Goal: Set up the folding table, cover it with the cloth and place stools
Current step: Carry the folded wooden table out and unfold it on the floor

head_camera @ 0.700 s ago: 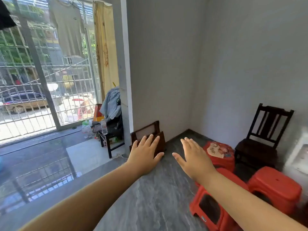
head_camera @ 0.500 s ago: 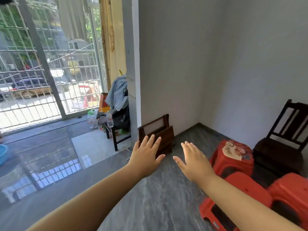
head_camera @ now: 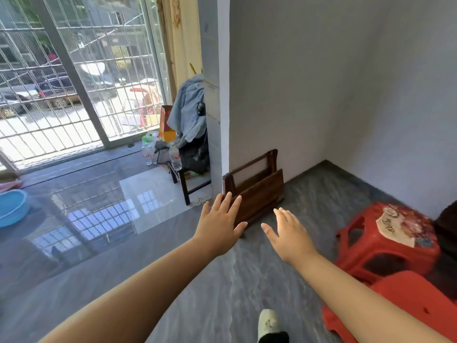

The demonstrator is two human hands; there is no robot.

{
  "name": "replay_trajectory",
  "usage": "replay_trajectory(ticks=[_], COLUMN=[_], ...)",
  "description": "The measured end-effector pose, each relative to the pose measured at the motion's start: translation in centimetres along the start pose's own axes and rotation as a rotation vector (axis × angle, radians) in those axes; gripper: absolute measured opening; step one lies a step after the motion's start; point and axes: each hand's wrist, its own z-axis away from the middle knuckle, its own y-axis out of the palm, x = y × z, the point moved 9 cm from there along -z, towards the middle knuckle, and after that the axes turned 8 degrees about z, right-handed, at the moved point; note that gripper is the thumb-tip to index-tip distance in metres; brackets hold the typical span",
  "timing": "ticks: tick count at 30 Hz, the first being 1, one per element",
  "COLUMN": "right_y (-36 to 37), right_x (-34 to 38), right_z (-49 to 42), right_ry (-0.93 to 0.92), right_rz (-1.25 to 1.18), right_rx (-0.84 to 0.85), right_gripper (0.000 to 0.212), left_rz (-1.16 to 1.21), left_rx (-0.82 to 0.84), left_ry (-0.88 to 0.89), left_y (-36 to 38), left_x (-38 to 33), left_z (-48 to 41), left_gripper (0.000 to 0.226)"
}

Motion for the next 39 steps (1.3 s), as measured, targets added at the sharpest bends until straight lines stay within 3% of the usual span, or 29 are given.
replay_trajectory(ticks=[6, 12, 21, 30, 39], right_y=[4.1, 9.3, 19.6, 33.3, 39.0], right_x=[-0.6, -2.9, -5.3, -5.8, -5.5], right_z=[-12.9, -30.9, -51.8, -59.4, -64.5], right_ry=[-0.031, -0.030, 0.054, 0.201, 0.318], right_rz=[-0.041, -0.086, -0.140, -0.271, -0.468], right_rx=[0.068, 0.138, 0.301, 0.406, 0.349], right_gripper=[0.065, 0.064, 0.061, 0.057, 0.054], left_rz=[-0.001, 0.011, 0.196, 0.246, 0.328], left_rx=[0.029, 0.094, 0.163, 0.249, 0.210], left_ry=[-0.078, -0.164, -0.337, -0.285, -0.293], left_y=[3.4, 8.9, 19.8, 31.8, 38.2], left_x=[5.7, 12.1, 21.3, 28.1, 31.4], left_z=[-10.7, -27.1, -44.5, -54.2, -58.1], left_gripper=[0.067, 0.067, 0.067, 0.067, 0.068])
